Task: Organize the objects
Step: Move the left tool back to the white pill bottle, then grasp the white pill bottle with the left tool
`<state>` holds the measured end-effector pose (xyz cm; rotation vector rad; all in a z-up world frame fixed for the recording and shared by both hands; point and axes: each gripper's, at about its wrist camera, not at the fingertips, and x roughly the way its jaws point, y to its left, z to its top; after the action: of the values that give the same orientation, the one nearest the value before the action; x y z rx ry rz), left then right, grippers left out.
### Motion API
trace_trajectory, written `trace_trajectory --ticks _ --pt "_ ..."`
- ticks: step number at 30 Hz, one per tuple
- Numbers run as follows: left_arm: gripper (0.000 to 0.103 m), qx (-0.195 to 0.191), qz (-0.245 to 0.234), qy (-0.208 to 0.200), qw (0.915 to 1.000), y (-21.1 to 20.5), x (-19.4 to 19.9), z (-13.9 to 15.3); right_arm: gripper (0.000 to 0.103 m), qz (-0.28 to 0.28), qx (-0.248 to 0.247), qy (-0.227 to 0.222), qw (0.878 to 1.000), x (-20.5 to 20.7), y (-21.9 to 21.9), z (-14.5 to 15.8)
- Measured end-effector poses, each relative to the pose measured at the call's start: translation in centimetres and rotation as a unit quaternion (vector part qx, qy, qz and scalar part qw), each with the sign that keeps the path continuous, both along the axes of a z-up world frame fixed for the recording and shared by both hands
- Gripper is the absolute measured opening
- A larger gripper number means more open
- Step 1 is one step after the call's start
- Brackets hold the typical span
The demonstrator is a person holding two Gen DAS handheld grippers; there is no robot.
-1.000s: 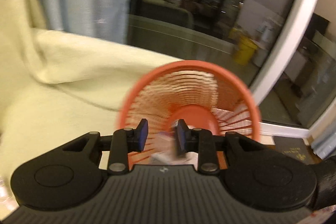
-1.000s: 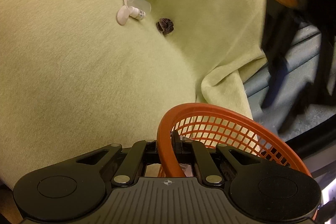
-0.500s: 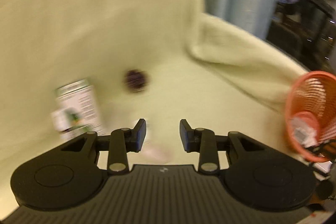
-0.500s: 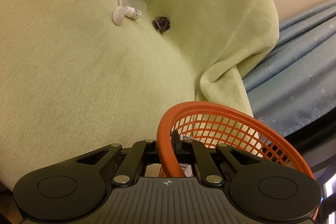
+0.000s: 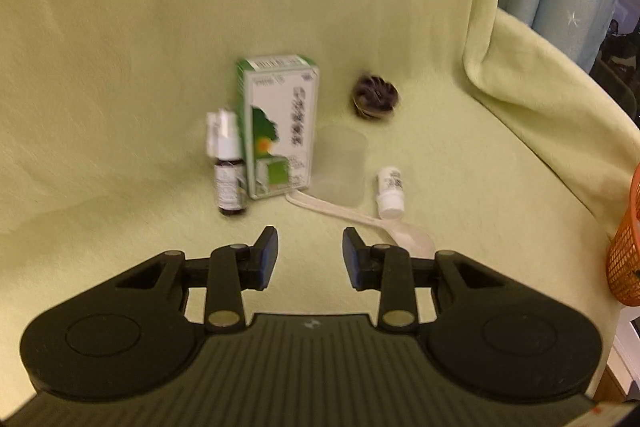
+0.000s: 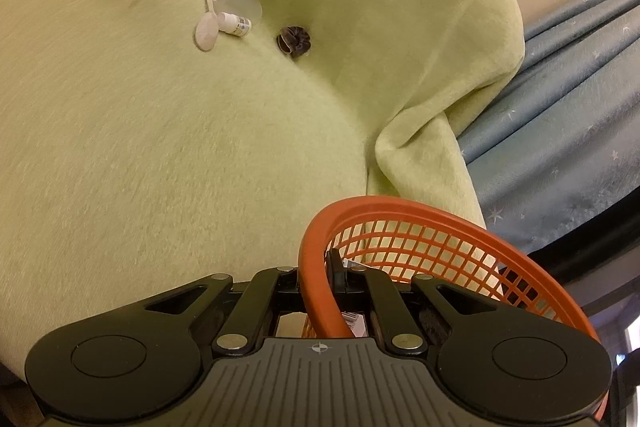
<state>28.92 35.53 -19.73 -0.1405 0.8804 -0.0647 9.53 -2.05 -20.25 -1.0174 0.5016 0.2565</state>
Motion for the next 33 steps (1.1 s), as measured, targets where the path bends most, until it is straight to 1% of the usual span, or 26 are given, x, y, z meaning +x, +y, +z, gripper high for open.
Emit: trace_trajectory --ticks 6,13,18,23,24,25,26,29,33 --pt "0.033 -0.006 -0.019 0.004 0.9998 -2.9 2.5 -2.2 0.002 -0.027 0.020 -0.009 0.999 0.8 0.0 0.5" --pt "0.033 0.010 -0.052 -0.001 0.9986 -5.6 5.2 -3.2 0.002 -0.022 0.019 -0.010 1.000 0.9 0.2 0.4" --pt "0.033 0.024 -0.073 0.010 0.9970 -7.9 7.5 -4.8 0.002 -0.026 0.021 -0.012 0.999 1.1 0.3 0.3" --pt "0.032 0.046 -0.084 0.019 0.9952 -9.2 8.7 -6.1 0.002 -0.027 0.026 -0.013 0.999 1.2 0.1 0.5" --pt "0.032 0.052 -0.083 0.021 0.9950 -9.2 8.7 -6.2 0.002 -0.027 0.026 -0.014 0.999 1.2 0.1 0.6" --pt "0.028 0.058 -0.082 0.022 0.9947 -9.2 8.8 -6.3 0.002 -0.027 0.027 -0.014 0.999 1.2 0.0 0.6" --pt "0.020 0.062 -0.083 0.024 0.9943 -9.2 8.8 -6.4 0.002 -0.027 0.027 -0.014 0.999 1.2 0.0 0.6" --pt "0.019 0.065 -0.086 0.028 0.9938 -9.1 8.6 -6.2 0.002 -0.029 0.028 -0.015 0.999 1.2 -0.1 0.7" --pt "0.019 0.066 -0.100 0.025 0.9924 -9.2 7.8 -5.1 0.002 -0.034 0.033 -0.018 0.999 1.1 -0.1 0.7"
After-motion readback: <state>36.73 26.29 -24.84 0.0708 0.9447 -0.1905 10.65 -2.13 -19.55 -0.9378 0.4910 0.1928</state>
